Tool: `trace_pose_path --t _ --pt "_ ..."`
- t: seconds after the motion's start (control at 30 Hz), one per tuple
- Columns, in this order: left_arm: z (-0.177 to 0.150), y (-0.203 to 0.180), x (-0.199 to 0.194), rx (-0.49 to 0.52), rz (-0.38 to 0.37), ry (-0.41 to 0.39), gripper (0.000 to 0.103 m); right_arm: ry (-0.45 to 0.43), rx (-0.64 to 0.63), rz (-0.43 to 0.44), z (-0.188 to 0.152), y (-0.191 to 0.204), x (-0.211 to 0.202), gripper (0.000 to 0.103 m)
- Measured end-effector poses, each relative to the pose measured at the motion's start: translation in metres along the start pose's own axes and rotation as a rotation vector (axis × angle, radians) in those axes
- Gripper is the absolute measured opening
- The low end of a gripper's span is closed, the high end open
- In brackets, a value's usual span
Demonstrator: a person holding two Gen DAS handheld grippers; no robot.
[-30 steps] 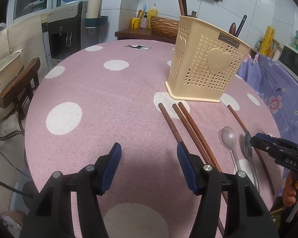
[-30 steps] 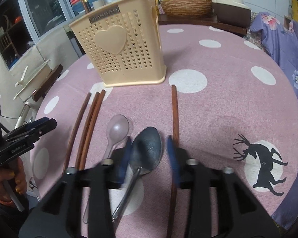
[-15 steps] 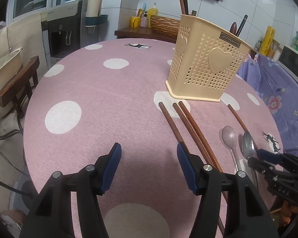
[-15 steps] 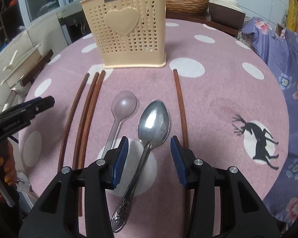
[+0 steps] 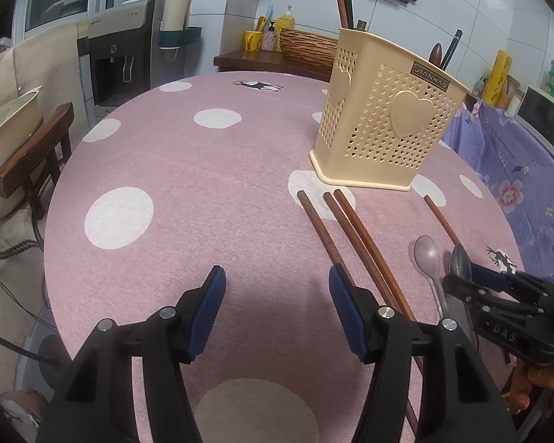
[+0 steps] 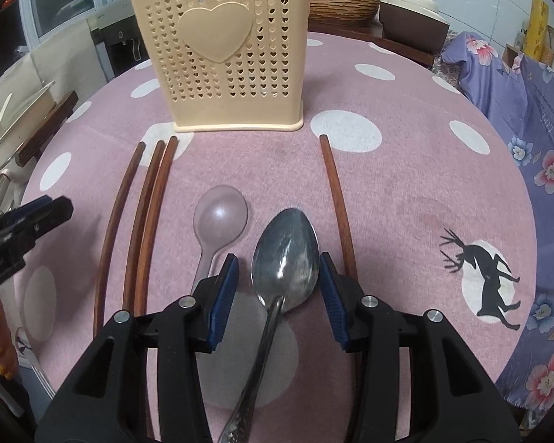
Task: Organize utensils
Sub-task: 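Close the right gripper on the metal spoon's bowl, then grasp a brown chopstick with the left gripper while the right gripper lifts the metal spoon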
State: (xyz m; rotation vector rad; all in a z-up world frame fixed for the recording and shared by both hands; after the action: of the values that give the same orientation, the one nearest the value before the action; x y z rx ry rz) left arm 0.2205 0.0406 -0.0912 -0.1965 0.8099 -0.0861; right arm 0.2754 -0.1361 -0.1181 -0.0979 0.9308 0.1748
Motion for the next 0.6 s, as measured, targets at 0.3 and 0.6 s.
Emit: trace_pose_path --t 0.3,0.6 --pt "0.003 -0.009 0.006 0.024 -0.003 0.011 0.058 -0.005 0.017 0.009 0.003 -0.002 0.000 0.038" --pt "0.009 -0.031 0.022 0.066 -0.028 0.057 0.049 -0.043 0.032 0.059 0.005 0.000 -0.010 0.038"
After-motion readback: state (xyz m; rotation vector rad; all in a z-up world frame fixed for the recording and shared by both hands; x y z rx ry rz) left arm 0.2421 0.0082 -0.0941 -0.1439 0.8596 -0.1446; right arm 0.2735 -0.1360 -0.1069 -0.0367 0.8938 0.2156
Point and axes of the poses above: each gripper's, at about its wrist camera, not at the fingertips, and x roughly the way its jaws point, y to its left, z to its top, the point moved 10 cm from there along x, roughly the way its jaws point, and after that the axes turned 4 degrees about -x, right-handed, at the moved point
